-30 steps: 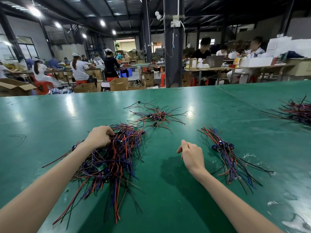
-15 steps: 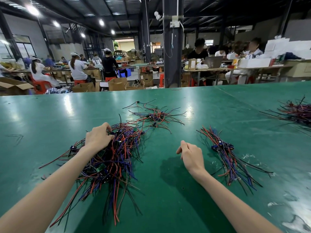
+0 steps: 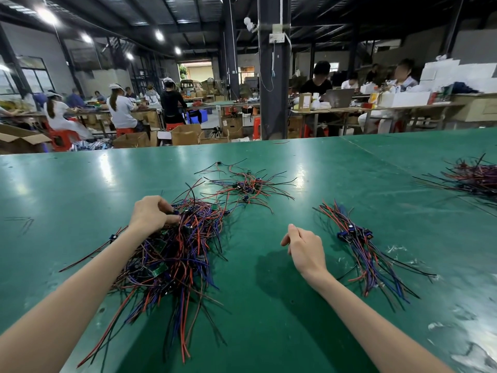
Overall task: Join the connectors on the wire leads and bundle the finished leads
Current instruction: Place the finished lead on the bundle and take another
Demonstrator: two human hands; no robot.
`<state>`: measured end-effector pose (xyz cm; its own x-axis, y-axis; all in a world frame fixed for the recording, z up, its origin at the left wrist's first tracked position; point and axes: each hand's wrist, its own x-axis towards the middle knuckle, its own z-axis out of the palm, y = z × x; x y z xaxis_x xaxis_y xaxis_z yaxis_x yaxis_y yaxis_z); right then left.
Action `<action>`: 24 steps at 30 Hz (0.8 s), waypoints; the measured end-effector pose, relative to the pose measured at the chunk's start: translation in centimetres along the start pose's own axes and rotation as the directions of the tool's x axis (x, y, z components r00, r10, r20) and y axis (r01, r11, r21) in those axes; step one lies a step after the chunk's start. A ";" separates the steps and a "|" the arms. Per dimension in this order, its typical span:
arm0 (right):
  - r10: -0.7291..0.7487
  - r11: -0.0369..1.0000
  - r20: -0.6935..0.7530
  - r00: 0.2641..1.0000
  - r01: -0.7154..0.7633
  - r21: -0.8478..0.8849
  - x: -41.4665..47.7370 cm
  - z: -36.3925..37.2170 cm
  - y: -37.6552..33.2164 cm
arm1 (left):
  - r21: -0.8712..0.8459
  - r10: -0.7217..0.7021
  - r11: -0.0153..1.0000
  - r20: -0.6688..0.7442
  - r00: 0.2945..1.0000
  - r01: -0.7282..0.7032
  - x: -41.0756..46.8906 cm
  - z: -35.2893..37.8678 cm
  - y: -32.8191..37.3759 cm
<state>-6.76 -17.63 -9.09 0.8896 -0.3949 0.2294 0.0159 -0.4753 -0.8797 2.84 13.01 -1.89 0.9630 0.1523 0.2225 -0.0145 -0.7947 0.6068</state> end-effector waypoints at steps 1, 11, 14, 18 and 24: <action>-0.001 1.000 0.000 1.000 0.001 0.003 0.0 0.0 0.0 | -0.020 0.009 1.000 -0.029 1.000 -0.010 0.0 0.0 0.0; 0.031 0.995 -0.027 0.999 -0.028 0.092 -0.1 0.0 -0.2 | -0.332 0.196 0.867 -0.459 0.867 -0.372 -4.3 0.2 6.3; 0.037 0.990 -0.033 0.999 -0.032 0.138 -0.2 -0.2 -0.4 | -0.542 0.192 0.755 -0.356 0.914 -0.369 -7.1 1.8 9.2; 0.027 0.963 0.015 1.000 -0.030 0.269 -0.3 -0.6 -0.8 | -0.784 0.164 0.578 -0.158 0.974 -0.225 -10.5 6.2 11.5; 0.035 0.811 0.248 0.968 -0.173 0.558 -0.5 -0.5 -1.8 | -0.796 0.209 0.600 0.057 0.976 -0.082 -13.0 10.4 11.2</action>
<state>-7.51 -16.93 -7.39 0.9751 -0.2035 0.0878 0.1142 0.1214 -0.9860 -7.02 -3.95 -5.91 0.9525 -0.0505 0.3004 -0.3017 -0.0212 0.9532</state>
